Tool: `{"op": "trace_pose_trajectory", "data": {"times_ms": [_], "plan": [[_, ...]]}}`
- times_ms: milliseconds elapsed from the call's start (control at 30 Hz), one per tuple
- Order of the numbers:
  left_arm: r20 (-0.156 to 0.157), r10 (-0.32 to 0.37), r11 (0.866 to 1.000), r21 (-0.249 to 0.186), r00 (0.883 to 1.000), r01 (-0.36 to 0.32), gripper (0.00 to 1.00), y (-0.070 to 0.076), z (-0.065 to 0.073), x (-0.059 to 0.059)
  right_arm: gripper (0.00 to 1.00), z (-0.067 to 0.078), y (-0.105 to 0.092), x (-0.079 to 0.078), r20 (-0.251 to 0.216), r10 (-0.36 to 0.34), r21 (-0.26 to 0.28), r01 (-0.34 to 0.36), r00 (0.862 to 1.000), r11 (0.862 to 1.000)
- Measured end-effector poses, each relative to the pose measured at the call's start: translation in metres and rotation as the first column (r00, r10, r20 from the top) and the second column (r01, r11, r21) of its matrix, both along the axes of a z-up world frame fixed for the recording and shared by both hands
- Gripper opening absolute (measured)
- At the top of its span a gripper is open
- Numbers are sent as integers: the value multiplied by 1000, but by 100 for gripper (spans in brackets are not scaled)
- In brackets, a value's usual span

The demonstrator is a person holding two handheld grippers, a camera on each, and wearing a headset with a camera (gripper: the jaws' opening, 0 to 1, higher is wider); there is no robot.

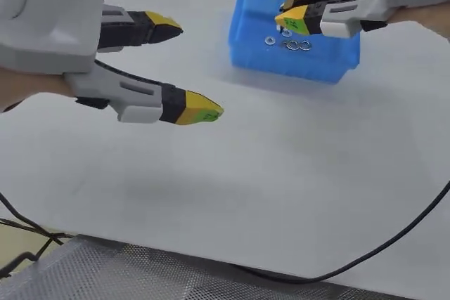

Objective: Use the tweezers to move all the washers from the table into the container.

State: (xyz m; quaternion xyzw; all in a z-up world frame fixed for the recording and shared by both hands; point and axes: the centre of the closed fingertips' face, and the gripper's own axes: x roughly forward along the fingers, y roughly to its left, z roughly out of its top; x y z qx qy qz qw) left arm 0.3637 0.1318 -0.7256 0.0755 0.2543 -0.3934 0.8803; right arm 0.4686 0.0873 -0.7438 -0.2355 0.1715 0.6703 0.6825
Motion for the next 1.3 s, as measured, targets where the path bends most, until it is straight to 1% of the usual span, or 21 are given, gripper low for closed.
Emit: {"op": "trace_pose_trajectory", "data": {"times_ms": [167, 300, 367, 433, 467, 533, 667, 700, 733, 833, 900, 967, 1000, 1033, 1067, 1100, 1133, 1167, 1233, 1267, 1300], "plan": [[-5, 7, 1000, 8, 1000, -7, 81, 3, -2, 2, 10, -5, 1, 4, 4, -6, -6, 6, 1000, 1000], [-7, -2, 1000, 16, 1000, 2, 82, 2, -2, 2, 10, -14, 1, 11, -2, -14, -10, 14, 1000, 1000], [4, -2, 999, 50, 1000, 2, 83, 2, -3, 5, 10, -14, 1, 12, -7, -17, -11, 17, 1000, 1000], [23, 1, 999, 48, 1000, -3, 85, 2, 1, 11, 10, -16, 2, 12, -7, -18, -14, 18, 1000, 1000], [34, 7, 999, 36, 999, -8, 85, 3, 4, 17, 10, -17, 2, 11, -10, -17, -14, 16, 1000, 1000], [45, 8, 1000, 25, 999, -9, 85, 2, 8, 24, 10, -18, 2, 11, -13, -17, -13, 17, 1000, 1000], [82, -2, 1000, 28, 997, -1, 84, -1, 19, 44, 10, -23, 0, 11, -18, -16, -19, 15, 1000, 1000], [97, 5, 1000, 26, 995, -8, 84, -2, 23, 49, 10, -25, -1, 12, -19, -18, -21, 18, 1000, 1000], [104, 11, 1000, 19, 995, -13, 84, -2, 25, 53, 10, -26, -2, 13, -20, -20, -24, 20, 1000, 1000], [113, 16, 1000, -5, 993, -15, 84, -5, 30, 61, 10, -28, -5, 12, -27, -26, -23, 25, 999, 999], [120, -3, 1000, 9, 993, 2, 84, -10, 30, 64, 10, -29, -6, 11, -30, -28, -24, 27, 999, 999], [124, -15, 1000, 13, 992, 13, 81, -14, 30, 69, 10, -29, -6, 11, -34, -30, -17, 30, 999, 999], [125, -21, 1000, 7, 992, 20, 80, -16, 30, 70, 10, -29, -6, 11, -33, -31, -16, 30, 999, 999], [124, -20, 1000, -13, 992, 22, 80, -19, 32, 71, 10, -28, -6, 11, -35, -32, -15, 32, 999, 999], [133, -16, 999, -27, 991, 20, 82, -23, 35, 75, 10, -28, -6, 10, -37, -31, -15, 30, 999, 999], [142, -16, 999, -29, 990, 20, 83, -24, 37, 76, 10, -28, -6, 10, -36, -30, -15, 30, 999, 999], [173, -17, 998, -59, 985, 28, 83, -30, 46, 81, 10, -28, -6, 10, -34, -28, -16, 28, 999, 999], [172, -18, 997, -69, 985, 30, 81, -32, 47, 83, 10, -28, -6, 10, -35, -28, -16, 27, 999, 999], [174, -31, 997, -67, 984, 43, 77, -37, 46, 88, 10, -27, -5, 9, -33, -28, -17, 28, 999, 999], [175, -45, 997, -53, 984, 55, 75, -38, 43, 90, 10, -27, -5, 9, -33, -28, -18, 28, 999, 999], [165, -66, 997, -27, 984, 72, 72, -39, 39, 92, 10, -27, -6, 9, -30, -27, -18, 27, 999, 999]]}}
